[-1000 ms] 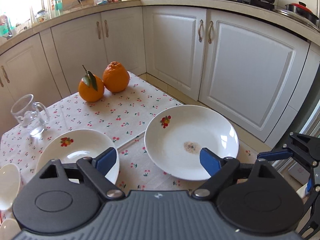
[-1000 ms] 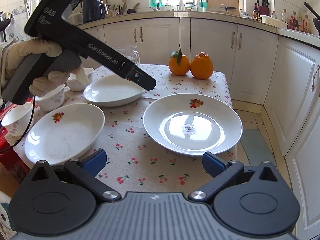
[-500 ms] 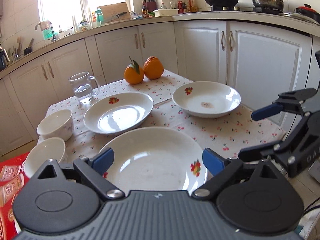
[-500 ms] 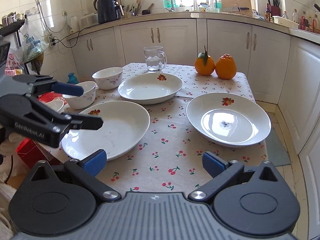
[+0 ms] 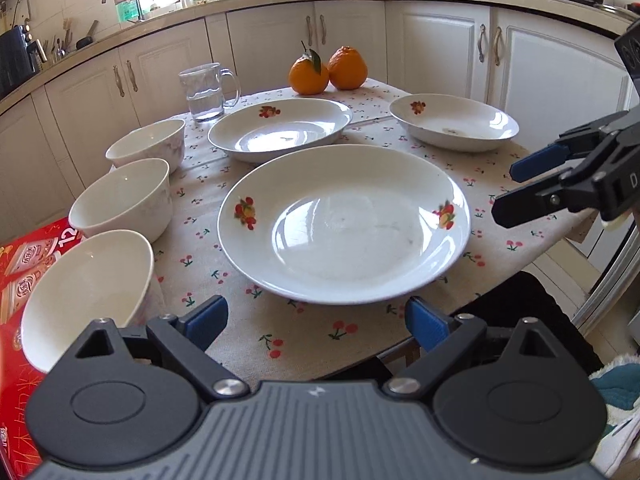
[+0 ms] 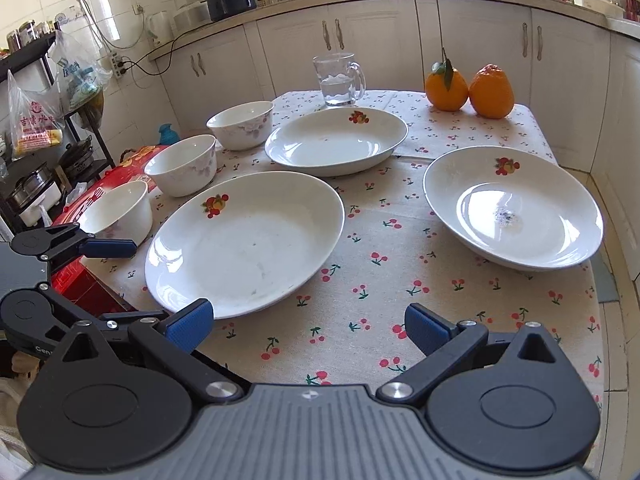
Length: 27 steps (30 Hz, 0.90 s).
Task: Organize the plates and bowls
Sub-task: 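Reach the right tool to the rim of the large white plate and grasp it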
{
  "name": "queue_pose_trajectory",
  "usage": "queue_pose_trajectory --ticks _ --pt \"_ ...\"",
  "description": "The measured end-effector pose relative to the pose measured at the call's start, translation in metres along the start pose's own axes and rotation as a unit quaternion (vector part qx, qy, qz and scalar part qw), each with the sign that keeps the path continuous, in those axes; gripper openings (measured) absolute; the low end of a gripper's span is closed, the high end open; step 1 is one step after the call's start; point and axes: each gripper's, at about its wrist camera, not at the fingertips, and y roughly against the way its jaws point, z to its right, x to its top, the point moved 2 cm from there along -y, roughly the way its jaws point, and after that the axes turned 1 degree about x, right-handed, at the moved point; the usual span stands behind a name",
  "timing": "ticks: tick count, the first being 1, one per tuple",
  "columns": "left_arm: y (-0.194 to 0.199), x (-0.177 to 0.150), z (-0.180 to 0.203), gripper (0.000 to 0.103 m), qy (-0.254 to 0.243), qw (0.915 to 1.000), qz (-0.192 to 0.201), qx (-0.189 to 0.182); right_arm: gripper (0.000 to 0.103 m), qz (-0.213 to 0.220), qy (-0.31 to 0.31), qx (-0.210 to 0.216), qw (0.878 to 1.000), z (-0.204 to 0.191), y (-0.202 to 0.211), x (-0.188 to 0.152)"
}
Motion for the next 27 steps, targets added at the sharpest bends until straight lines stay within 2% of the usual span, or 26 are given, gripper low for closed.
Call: queue_pose_trajectory --ticks 12,21,27 --pt "-0.017 0.002 0.002 0.095 0.012 0.9995 -0.004 -0.029 0.103 -0.064 -0.007 0.064 0.996 0.001 -0.046 0.018" --pt "-0.019 0.003 0.002 0.095 0.017 0.9992 -0.003 -0.037 0.09 -0.093 0.015 0.109 0.99 0.001 -0.082 0.048" --pt "-0.021 0.005 -0.001 0.094 0.021 0.9991 -0.007 -0.037 0.084 -0.109 0.035 0.123 0.986 0.007 -0.102 0.069"
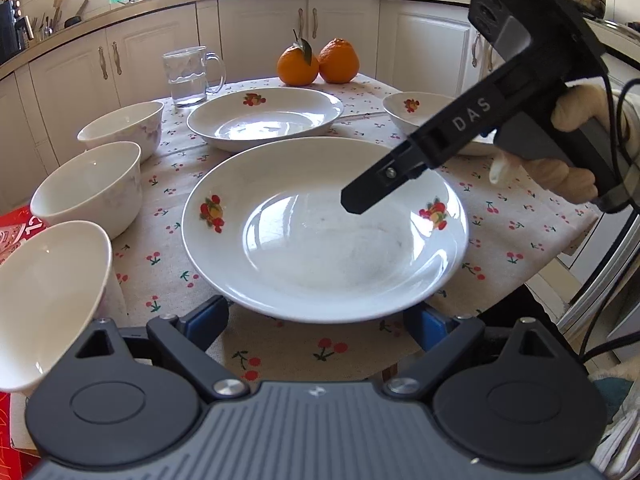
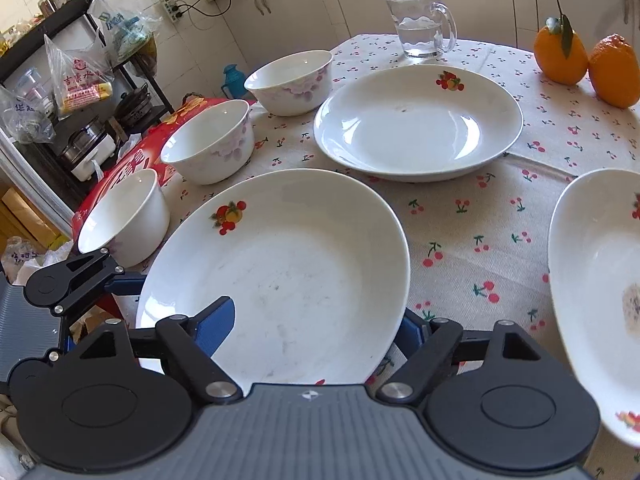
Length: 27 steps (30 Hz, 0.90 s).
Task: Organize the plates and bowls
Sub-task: 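Reach the right tool to the rim of the large white plate and grasp it, then lift the large plate with the right tool and carry it over another plate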
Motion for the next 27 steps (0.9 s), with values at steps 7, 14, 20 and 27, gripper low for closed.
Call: queue_pose_trajectory --ticks 7,14,20,27 --pt "-0.001 0.001 0.001 0.094 -0.004 1.0 -0.001 0.002 0.079 -0.022 0.028 0.001 0.999 0.008 -0.013 0.024" --pt "0.0 0.002 0.002 0.093 -0.009 1.0 0.0 0.002 0.074 -0.034 0.045 0.012 0.998 0.012 -0.024 0.04" --pt "-0.001 0.002 0.003 0.093 -0.01 0.9999 0.001 -0.001 0.073 -0.047 0.055 0.023 0.997 0.013 -0.028 0.048" --pt "-0.002 0.004 0.003 0.093 -0.012 0.9999 -0.001 -0.005 0.071 -0.055 0.052 0.036 0.996 0.017 -0.028 0.051"
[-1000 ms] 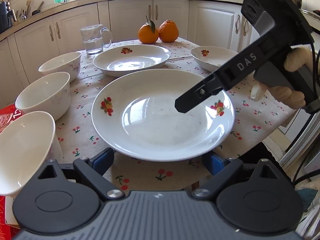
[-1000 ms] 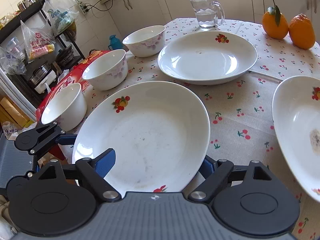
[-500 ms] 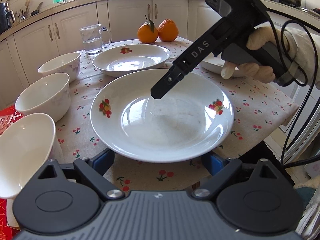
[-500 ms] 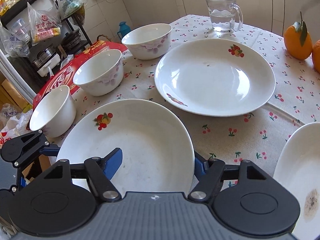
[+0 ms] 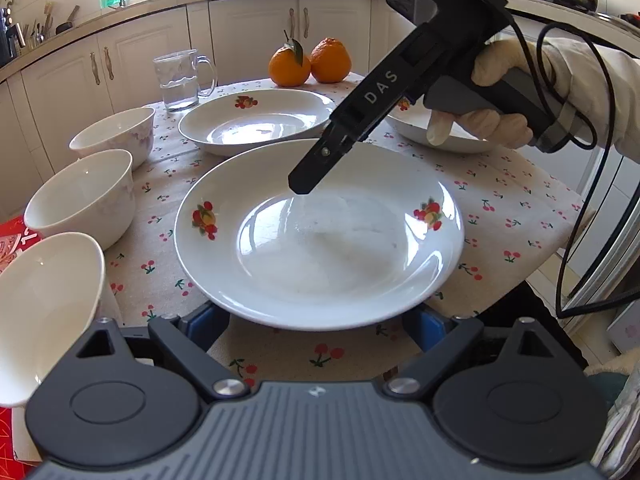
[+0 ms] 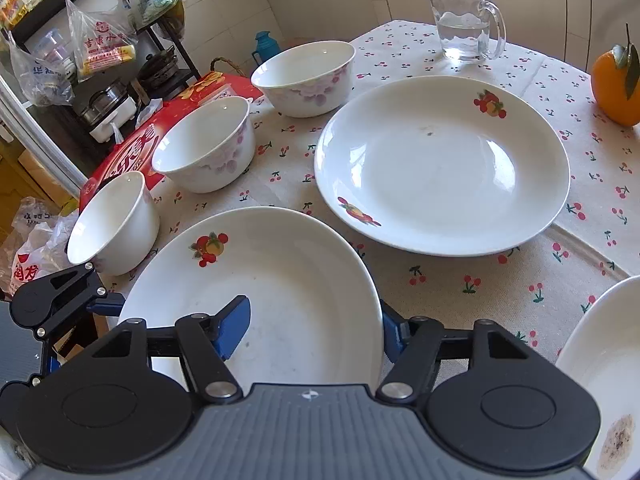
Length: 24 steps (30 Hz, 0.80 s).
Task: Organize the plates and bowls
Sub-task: 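Lift the large plate with the right tool and carry it over another plate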
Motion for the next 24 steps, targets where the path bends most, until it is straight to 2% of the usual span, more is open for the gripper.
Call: queue_pose_trajectory --ticks 24 --pt "0.001 0.013 0.0 0.092 -0.014 0.9991 -0.02 -0.034 0.072 0.011 -0.017 0.001 1.0 -0.001 0.017 -0.007"
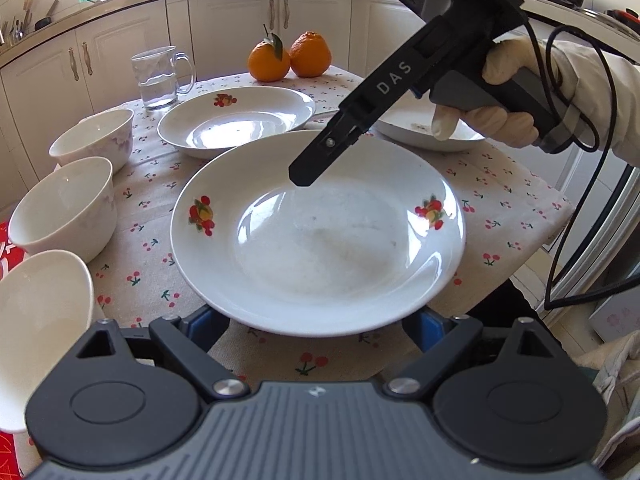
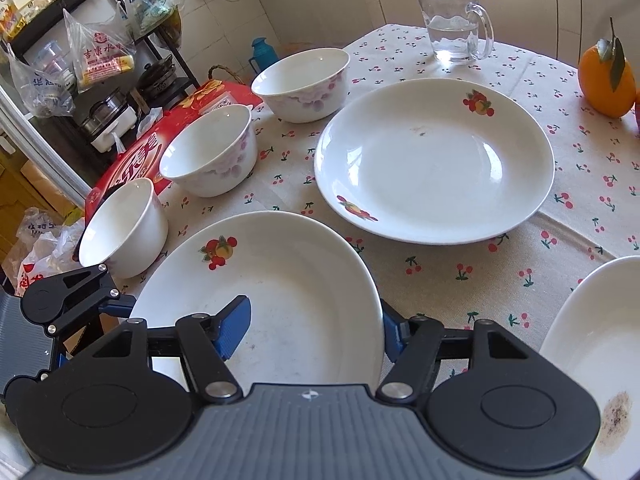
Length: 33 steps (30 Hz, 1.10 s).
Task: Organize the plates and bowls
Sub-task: 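Lift the large plate with the right tool and carry it over another plate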
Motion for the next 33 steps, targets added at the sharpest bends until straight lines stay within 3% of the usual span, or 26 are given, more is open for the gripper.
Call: queue_pose_trajectory --ticks 13,22,33 --pt "-0.016 0.046 0.011 0.092 -0.05 0.9982 0.004 -0.034 0.072 0.042 -0.027 -0.028 0.998 0.025 0.049 -0.01" --pt "-0.046 0.091 0.031 0.092 -0.081 0.9938 0.009 -0.075 0.072 0.076 -0.062 -0.071 0.993 0.068 0.092 -0.022" --pt "-0.082 0.126 0.057 0.092 -0.114 0.9893 0.017 -0.089 0.072 0.103 -0.111 -0.11 0.982 0.12 0.126 -0.046"
